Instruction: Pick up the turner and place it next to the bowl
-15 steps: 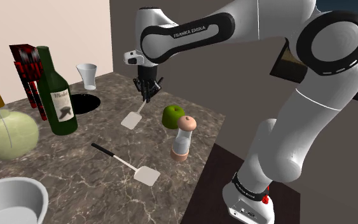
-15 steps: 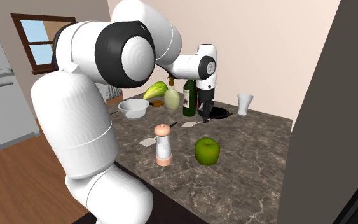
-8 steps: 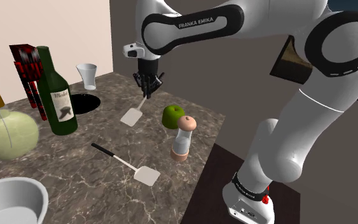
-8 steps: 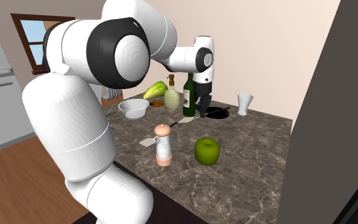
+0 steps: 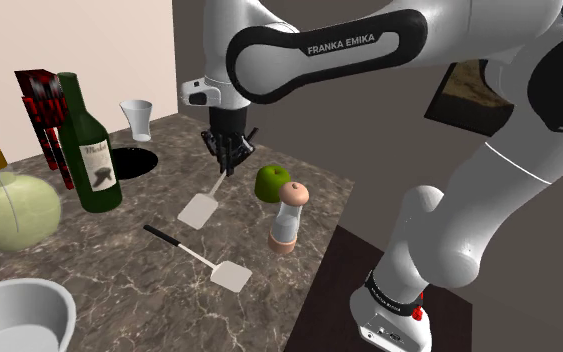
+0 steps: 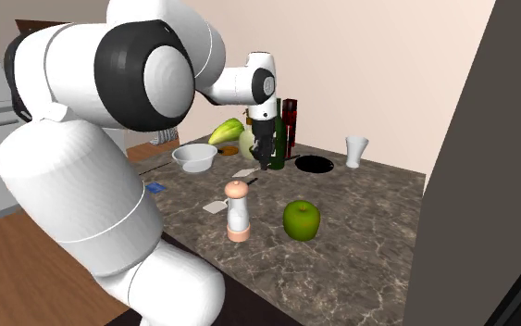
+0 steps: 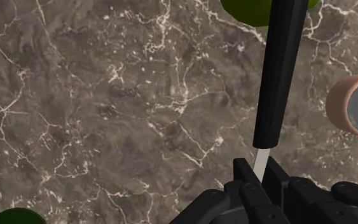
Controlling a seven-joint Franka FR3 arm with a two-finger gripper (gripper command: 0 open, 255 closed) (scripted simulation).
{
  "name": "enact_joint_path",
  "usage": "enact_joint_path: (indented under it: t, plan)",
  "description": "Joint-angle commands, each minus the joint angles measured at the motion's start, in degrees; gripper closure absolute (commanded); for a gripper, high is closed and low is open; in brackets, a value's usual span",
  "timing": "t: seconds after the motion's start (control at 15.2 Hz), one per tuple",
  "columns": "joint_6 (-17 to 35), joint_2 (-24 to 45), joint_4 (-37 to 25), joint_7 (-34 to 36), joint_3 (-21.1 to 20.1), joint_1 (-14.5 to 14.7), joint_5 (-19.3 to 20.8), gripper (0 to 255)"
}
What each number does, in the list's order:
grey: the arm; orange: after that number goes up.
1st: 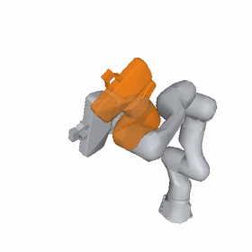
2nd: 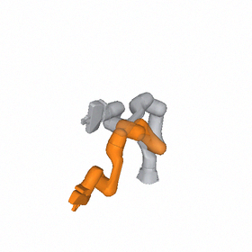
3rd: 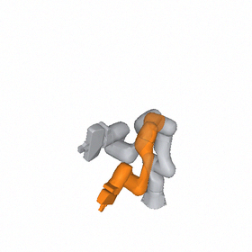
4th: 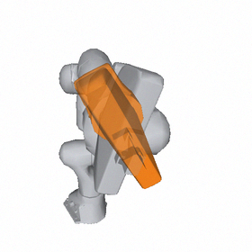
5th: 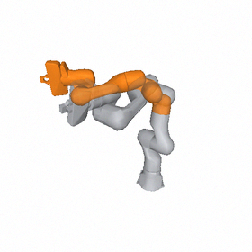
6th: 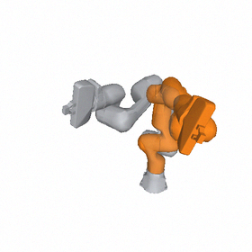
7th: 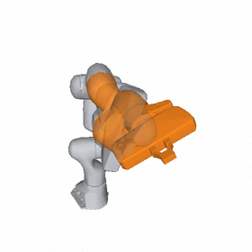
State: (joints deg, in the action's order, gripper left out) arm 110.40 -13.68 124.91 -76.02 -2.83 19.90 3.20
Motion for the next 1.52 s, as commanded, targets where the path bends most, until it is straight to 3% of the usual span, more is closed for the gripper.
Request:
enact_joint_path:
  t: [0.0,0.73,1.45]
  plan:
    - [-0.52,-2.03,1.65,2.57,-1.62,1.16,-0.58,255]
    - [-1.99,-6.14,4.72,17.09,-11.63,7.87,-4.89,255]
    - [-3.1,-2.56,0.01,32.96,-22.62,13.82,-7.77,255]
